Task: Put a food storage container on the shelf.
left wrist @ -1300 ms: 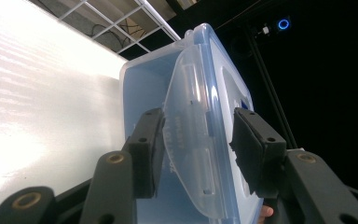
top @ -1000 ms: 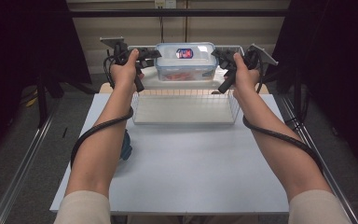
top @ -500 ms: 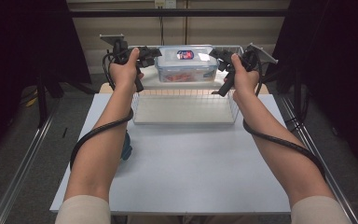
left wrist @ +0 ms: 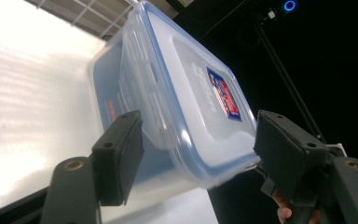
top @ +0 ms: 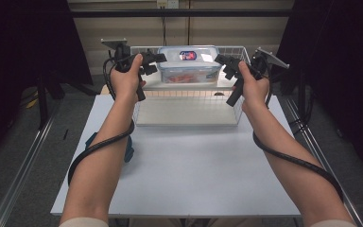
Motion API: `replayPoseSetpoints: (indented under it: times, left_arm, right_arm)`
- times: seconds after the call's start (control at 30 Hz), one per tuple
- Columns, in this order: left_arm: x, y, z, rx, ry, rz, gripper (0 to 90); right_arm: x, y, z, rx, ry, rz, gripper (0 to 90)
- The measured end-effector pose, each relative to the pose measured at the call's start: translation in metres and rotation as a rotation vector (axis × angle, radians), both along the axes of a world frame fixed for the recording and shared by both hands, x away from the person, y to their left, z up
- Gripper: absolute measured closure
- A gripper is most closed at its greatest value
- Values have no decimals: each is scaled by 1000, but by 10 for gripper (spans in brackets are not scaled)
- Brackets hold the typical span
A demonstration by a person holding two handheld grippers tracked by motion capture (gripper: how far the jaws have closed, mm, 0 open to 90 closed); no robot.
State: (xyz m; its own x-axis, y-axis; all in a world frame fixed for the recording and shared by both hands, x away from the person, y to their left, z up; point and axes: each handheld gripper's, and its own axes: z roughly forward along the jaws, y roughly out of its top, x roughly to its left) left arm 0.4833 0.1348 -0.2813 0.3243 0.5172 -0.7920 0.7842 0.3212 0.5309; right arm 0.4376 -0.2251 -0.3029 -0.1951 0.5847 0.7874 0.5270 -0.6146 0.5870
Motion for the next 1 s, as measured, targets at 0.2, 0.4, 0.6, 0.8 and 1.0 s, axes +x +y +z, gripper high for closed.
replayPoseSetpoints:
  times: [0.2,0.4,0.6,0.8,1.0]
  left_arm:
    - [-16,0,-4,-12,-6,-2,262]
    - [-35,-4,-9,-17,-17,-31,242]
    - [-51,-10,-15,-25,-25,-55,211]
    - [-66,-12,-27,-37,-24,-63,191]
    - [-76,-14,-35,-37,-21,-79,178]
  right_arm:
    - [-16,-3,-3,22,2,11,284]
    - [-34,-1,-5,24,-8,31,270]
    - [-51,1,-8,24,-10,44,264]
    - [-64,-1,-17,20,3,56,262]
    - [-72,2,-25,17,10,71,255]
